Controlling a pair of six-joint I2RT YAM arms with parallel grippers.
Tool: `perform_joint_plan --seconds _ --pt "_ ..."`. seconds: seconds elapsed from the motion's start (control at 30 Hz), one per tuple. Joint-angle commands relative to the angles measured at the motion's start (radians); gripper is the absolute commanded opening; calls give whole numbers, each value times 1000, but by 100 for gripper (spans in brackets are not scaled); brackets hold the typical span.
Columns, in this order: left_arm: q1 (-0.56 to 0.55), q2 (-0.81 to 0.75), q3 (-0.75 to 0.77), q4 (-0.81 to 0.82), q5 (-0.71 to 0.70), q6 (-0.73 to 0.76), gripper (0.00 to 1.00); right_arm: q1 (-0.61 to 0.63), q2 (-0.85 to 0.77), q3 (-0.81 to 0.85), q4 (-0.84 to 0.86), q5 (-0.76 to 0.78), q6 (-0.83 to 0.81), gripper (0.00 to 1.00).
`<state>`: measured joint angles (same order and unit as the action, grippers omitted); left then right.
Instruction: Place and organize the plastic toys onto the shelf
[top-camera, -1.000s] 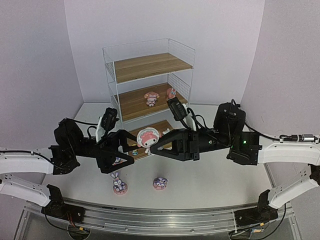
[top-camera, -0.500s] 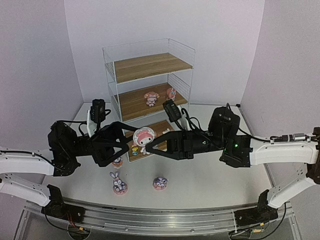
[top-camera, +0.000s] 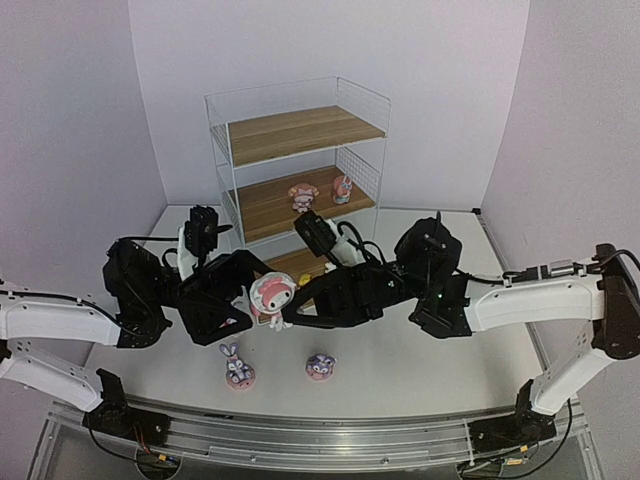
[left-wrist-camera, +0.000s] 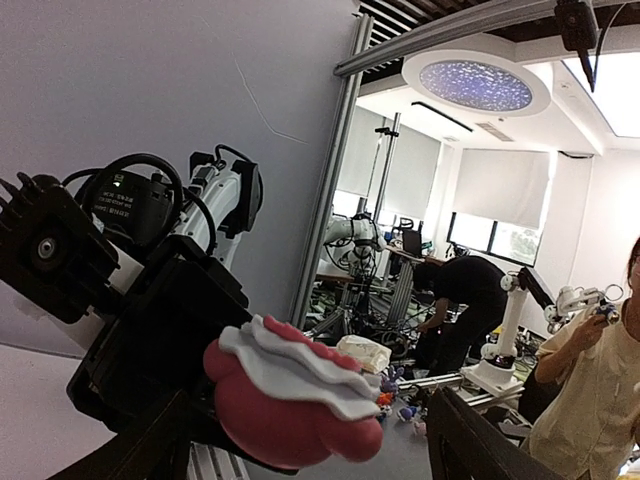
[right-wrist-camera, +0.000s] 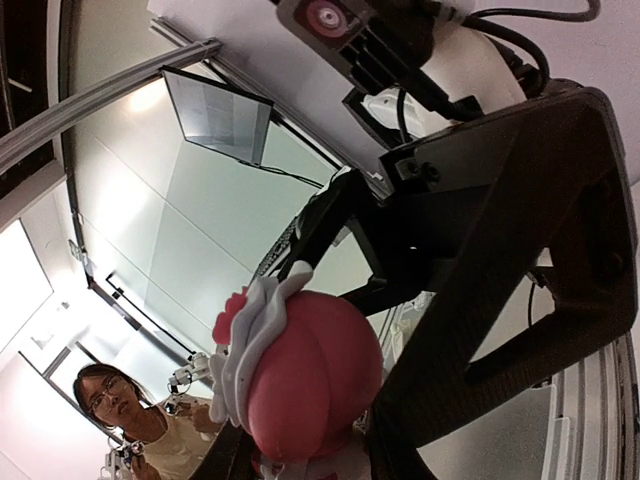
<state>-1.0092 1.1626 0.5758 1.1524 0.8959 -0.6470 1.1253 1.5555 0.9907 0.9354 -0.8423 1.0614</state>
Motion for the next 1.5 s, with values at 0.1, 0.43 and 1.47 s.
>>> perform_joint_plan --seconds 0.1,0.43,1.47 --pt "-3 66 47 209 141 -104 78 15 37 81 233 -115 153 0" --pt "-4 54 57 223 132 -97 75 17 77 84 278 -128 206 0" --pt "-28 99 137 228 175 -69 63 19 140 117 325 -128 224 0"
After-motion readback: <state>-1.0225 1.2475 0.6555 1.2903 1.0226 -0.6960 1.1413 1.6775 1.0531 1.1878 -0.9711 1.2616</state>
